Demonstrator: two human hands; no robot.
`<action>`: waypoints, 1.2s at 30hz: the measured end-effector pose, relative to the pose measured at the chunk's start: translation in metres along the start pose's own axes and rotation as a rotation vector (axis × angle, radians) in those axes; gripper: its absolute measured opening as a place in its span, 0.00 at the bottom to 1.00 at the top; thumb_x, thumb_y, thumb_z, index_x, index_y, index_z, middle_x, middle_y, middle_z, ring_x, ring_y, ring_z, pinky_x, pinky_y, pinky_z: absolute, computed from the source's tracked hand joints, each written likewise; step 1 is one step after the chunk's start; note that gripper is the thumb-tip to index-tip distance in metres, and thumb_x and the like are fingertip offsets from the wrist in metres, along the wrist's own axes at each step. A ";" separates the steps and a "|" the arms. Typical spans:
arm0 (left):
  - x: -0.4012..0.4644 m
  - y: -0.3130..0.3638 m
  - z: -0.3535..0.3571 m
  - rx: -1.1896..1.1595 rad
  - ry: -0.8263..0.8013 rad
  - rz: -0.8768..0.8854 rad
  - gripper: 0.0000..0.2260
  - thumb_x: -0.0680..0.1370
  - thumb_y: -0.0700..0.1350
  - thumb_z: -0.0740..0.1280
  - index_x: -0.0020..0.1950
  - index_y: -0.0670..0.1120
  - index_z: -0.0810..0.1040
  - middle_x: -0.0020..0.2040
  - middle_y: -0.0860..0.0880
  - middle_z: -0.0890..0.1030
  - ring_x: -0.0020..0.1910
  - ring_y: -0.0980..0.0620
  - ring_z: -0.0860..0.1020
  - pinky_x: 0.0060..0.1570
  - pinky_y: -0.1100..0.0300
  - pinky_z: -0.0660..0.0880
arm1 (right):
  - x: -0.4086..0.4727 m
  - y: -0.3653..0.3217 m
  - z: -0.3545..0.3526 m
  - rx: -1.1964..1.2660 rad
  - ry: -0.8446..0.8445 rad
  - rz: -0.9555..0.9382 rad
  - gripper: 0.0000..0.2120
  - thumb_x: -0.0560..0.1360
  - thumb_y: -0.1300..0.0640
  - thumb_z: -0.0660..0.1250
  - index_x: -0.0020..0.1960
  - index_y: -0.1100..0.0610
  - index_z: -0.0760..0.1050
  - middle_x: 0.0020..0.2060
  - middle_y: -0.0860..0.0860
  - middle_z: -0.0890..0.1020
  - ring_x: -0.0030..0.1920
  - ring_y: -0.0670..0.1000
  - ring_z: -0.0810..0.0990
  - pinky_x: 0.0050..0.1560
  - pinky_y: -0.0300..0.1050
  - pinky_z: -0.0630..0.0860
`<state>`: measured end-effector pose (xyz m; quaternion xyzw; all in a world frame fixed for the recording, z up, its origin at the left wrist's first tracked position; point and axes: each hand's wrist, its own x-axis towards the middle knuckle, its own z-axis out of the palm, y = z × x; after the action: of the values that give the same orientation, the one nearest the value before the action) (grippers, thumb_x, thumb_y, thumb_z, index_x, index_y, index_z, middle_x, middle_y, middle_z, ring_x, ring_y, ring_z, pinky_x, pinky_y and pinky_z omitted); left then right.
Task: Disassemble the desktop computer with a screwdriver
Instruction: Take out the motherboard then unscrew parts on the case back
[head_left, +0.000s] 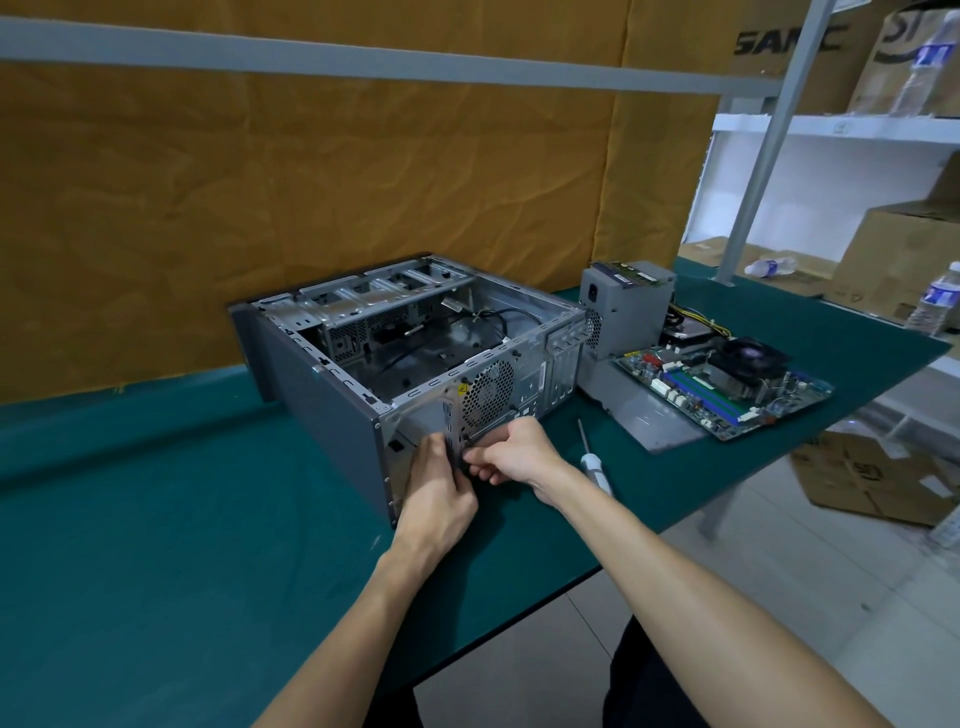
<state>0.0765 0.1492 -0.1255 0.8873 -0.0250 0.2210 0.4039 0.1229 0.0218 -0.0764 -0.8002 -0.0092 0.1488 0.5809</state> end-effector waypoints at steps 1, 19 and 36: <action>0.000 0.000 0.000 -0.002 -0.001 -0.001 0.08 0.76 0.38 0.62 0.53 0.47 0.69 0.49 0.49 0.74 0.47 0.51 0.72 0.51 0.61 0.68 | 0.000 0.000 0.001 0.024 0.008 0.017 0.03 0.75 0.65 0.74 0.43 0.63 0.83 0.32 0.54 0.83 0.27 0.44 0.79 0.28 0.35 0.75; -0.001 0.003 -0.001 0.020 -0.012 -0.012 0.10 0.75 0.37 0.62 0.51 0.49 0.67 0.47 0.50 0.73 0.45 0.51 0.71 0.47 0.63 0.65 | -0.001 0.005 0.002 -0.248 0.196 -0.148 0.01 0.70 0.60 0.77 0.41 0.58 0.86 0.30 0.49 0.84 0.31 0.47 0.81 0.39 0.41 0.81; 0.006 0.006 0.007 0.103 0.022 -0.095 0.12 0.79 0.48 0.67 0.48 0.46 0.64 0.39 0.48 0.72 0.37 0.49 0.74 0.38 0.54 0.69 | 0.067 0.062 -0.168 -0.621 0.655 -0.066 0.08 0.79 0.54 0.69 0.46 0.52 0.86 0.44 0.54 0.87 0.39 0.55 0.79 0.37 0.41 0.73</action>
<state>0.0827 0.1406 -0.1228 0.9046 0.0329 0.2123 0.3682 0.2192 -0.1420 -0.1025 -0.9408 0.1052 -0.1406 0.2899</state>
